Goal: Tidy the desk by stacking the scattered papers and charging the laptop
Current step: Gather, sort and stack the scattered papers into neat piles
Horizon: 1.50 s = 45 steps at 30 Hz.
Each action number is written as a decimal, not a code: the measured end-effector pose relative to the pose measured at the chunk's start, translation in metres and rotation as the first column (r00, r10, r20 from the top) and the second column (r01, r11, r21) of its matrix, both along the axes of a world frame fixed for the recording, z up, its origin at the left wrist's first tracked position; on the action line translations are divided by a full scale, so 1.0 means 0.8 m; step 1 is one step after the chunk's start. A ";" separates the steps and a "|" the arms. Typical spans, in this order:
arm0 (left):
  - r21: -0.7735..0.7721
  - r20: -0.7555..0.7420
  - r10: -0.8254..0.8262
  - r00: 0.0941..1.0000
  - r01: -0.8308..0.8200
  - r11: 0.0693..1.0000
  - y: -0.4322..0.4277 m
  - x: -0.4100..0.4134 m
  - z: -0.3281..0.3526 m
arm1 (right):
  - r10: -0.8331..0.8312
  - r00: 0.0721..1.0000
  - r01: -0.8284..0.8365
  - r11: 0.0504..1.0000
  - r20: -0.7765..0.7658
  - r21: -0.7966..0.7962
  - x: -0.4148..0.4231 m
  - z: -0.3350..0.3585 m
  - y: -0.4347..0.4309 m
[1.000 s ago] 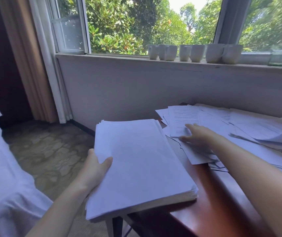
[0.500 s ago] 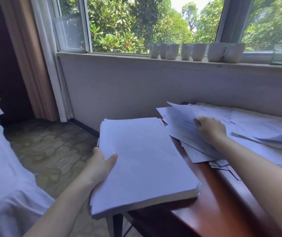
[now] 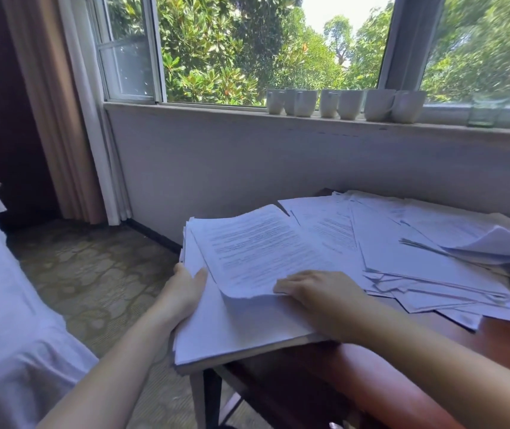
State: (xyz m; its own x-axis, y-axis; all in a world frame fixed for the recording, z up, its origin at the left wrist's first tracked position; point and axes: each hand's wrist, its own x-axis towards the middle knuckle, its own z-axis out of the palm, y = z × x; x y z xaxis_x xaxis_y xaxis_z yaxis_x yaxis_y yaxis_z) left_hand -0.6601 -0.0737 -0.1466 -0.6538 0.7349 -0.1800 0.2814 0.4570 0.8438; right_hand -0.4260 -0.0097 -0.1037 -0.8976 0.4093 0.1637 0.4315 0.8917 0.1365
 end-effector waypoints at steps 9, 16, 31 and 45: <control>-0.061 -0.088 -0.040 0.995 0.035 0.998 0.001 0.003 -0.001 | -0.168 0.972 0.073 0.879 -0.163 -0.471 0.013 0.011 0.005; -0.039 -0.162 -0.024 0.986 0.018 0.999 0.003 0.005 -0.015 | -0.678 0.699 0.453 0.665 -0.226 -0.594 0.061 -0.006 0.048; 0.327 0.141 -0.075 0.987 0.025 0.945 -0.021 0.028 -0.015 | -0.734 0.468 -0.108 0.505 -0.492 -0.856 0.052 -0.012 0.011; 0.213 0.110 -0.105 0.988 0.080 0.974 -0.044 0.010 0.001 | -0.761 0.553 -0.255 0.232 -0.338 -0.939 0.103 0.011 0.107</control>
